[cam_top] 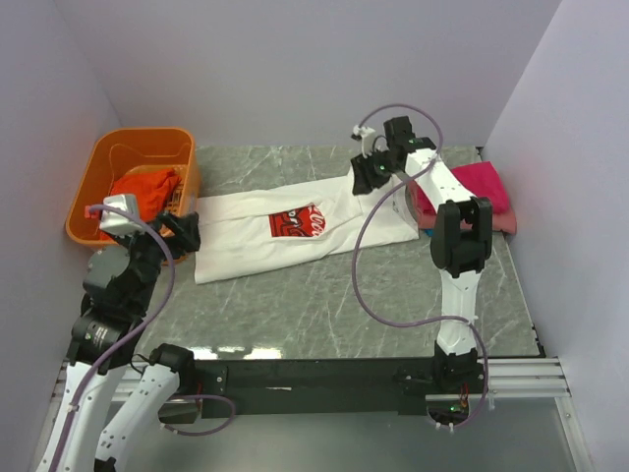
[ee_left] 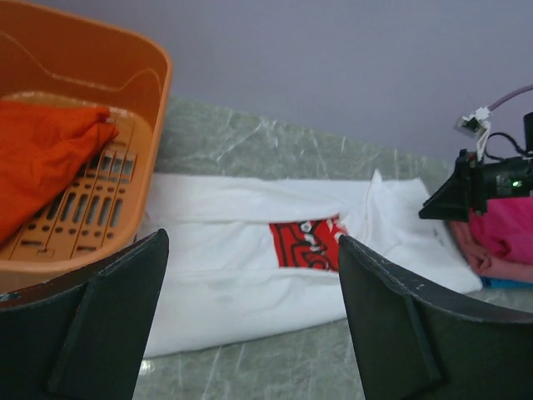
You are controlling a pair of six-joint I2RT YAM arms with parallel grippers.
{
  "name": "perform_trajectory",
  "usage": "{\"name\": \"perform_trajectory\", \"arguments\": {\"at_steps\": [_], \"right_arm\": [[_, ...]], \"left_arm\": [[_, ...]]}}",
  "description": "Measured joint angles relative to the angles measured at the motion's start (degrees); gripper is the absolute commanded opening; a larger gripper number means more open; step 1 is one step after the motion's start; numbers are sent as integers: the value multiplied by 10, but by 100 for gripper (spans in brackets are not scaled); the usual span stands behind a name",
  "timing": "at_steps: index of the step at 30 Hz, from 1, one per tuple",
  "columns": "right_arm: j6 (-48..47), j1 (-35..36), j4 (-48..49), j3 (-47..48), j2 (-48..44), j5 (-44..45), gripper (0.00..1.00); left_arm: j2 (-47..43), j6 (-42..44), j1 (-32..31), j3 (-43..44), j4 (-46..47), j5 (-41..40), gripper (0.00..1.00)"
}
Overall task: Fold and stack the t-shirts
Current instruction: Fold the tshirt
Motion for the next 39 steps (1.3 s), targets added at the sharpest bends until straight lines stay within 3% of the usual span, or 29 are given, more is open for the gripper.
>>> {"name": "perform_trajectory", "arguments": {"at_steps": [5, 11, 16, 29, 39], "right_arm": [[107, -18, -3, -88, -2, -21, 55], [185, -19, -5, -46, 46, -14, 55], [213, -24, -1, -39, 67, -5, 55], [235, -27, -6, -16, 104, -3, 51], [242, -28, -16, -4, 109, -14, 17]], "left_arm": [[-20, 22, 0, -71, -17, 12, 86], [-44, 33, 0, -121, -47, 18, 87], [-91, 34, 0, -129, -41, 21, 89], [-97, 33, 0, -136, -41, 20, 89], [-97, 33, 0, -136, -41, 19, 89]]}}
